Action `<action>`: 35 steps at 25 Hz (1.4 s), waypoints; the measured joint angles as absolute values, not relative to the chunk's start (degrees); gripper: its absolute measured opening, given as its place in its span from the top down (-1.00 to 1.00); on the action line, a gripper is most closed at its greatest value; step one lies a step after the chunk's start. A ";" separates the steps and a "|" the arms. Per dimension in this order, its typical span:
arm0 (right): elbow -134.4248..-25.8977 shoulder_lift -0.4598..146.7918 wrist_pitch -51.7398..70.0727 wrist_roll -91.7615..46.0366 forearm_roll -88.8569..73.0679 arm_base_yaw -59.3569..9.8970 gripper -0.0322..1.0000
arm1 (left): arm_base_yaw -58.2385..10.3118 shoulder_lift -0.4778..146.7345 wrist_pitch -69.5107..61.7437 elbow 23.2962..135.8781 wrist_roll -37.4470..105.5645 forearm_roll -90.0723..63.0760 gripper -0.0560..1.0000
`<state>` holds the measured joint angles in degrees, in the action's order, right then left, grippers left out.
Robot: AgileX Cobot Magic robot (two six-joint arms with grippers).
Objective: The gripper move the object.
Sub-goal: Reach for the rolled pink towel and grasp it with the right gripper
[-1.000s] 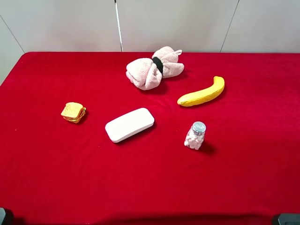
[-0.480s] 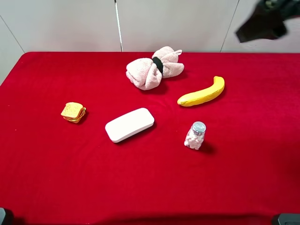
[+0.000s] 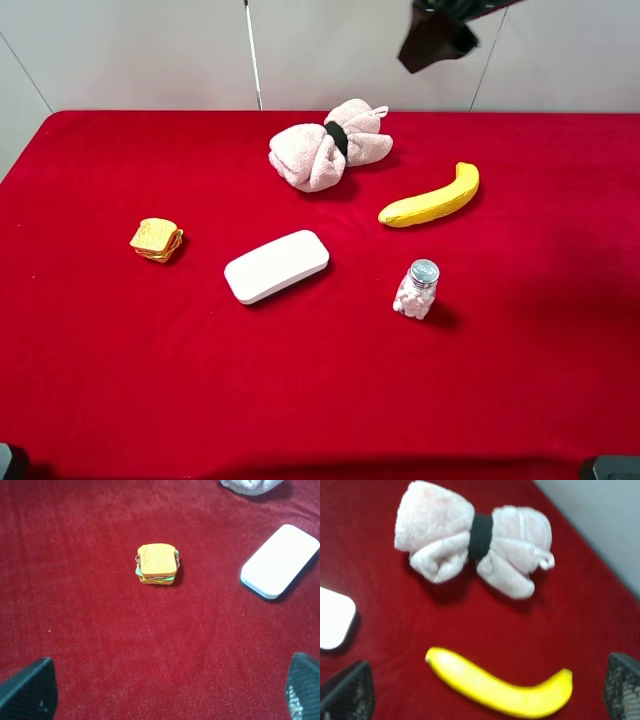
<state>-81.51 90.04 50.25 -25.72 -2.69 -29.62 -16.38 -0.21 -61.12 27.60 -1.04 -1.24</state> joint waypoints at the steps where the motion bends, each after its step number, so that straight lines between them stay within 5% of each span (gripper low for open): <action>1: -82.77 91.34 50.25 -26.44 -2.36 -29.84 -0.41 | -16.38 -0.21 -61.12 27.60 -1.04 -1.24 -0.80; 16: -102.91 110.64 55.84 -39.28 -0.39 -33.11 -0.41 | -16.38 -0.21 -61.12 27.60 -1.04 -1.24 -0.80; 35: -106.13 121.79 49.87 -55.82 -1.15 -33.29 -0.40 | -16.38 -0.21 -61.12 27.60 -1.04 -1.12 -0.80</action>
